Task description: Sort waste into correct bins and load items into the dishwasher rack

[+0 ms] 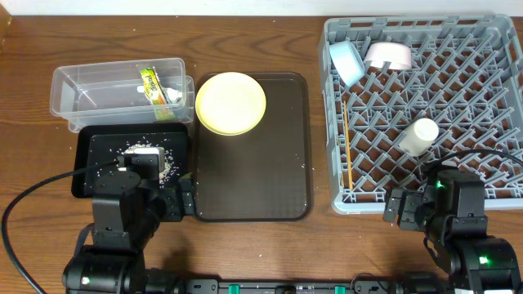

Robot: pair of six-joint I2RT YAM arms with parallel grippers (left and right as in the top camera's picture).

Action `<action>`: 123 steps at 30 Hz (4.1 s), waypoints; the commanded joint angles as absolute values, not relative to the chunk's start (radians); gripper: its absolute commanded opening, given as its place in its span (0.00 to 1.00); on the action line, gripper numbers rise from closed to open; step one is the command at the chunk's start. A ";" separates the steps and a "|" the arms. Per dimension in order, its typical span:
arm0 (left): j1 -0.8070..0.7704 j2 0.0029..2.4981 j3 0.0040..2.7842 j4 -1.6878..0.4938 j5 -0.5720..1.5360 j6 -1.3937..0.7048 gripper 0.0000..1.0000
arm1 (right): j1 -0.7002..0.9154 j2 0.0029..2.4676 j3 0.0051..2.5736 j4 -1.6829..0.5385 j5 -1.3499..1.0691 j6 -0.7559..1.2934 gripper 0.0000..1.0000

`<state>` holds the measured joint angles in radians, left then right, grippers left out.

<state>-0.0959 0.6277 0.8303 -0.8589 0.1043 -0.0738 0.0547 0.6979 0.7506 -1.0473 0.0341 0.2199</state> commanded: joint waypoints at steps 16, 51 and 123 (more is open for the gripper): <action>-0.102 0.630 0.824 -0.859 0.093 -0.068 0.93 | 0.040 0.694 0.749 -0.891 0.047 0.231 0.99; -0.102 0.632 0.824 -0.824 0.093 -0.056 0.93 | 0.333 1.591 1.607 -0.892 -0.277 -0.175 0.99; 0.226 1.149 1.009 -0.936 0.146 -0.182 0.94 | 0.476 2.146 1.748 -0.665 -0.066 0.175 0.01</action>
